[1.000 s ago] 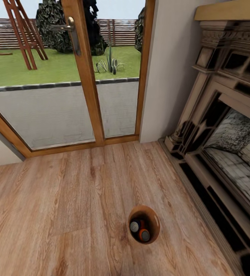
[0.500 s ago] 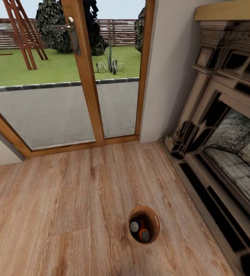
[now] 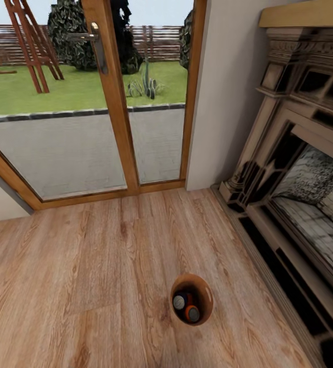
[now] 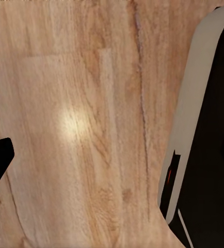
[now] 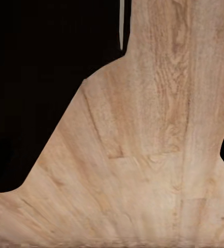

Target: Put the three can of soda from the living room inside the tash can in the kitchen.

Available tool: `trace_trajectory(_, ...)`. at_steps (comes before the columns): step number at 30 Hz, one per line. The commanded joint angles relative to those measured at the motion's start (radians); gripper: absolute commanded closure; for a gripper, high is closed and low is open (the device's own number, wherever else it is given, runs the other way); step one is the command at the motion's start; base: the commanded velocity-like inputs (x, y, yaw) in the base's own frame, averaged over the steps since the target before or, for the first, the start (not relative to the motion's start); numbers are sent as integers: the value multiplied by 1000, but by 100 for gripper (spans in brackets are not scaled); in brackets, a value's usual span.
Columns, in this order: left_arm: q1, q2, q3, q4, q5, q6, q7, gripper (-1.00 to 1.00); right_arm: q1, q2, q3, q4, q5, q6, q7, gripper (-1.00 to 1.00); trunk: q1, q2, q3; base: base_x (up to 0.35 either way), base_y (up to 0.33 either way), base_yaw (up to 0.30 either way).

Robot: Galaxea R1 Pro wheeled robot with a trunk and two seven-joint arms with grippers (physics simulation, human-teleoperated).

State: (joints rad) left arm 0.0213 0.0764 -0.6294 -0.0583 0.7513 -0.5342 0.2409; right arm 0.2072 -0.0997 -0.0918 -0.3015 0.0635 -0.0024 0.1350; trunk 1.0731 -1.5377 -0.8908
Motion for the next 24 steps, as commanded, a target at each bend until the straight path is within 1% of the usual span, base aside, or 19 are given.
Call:
trace_trajectory(1, 0, 0, 0, 0, 0, 0, 0, -100, 0, 3, 0, 14, 0, 0, 0, -100, 0, 0, 0, 0, 0, 0)
trace_trajectory(7, 0, 0, 0, 0, -1, 0, 0, -100, 0, 14, -1, 52, 0, 1, 0, -100, 0, 0, 0, 0, 0, 0)
trace_trajectory(24, 0, 1, 0, 0, 0, 0, 0, -100, 0, 17, -5, 63, 0, 2, 0, -100, 0, 0, 0, 0, 0, 0)
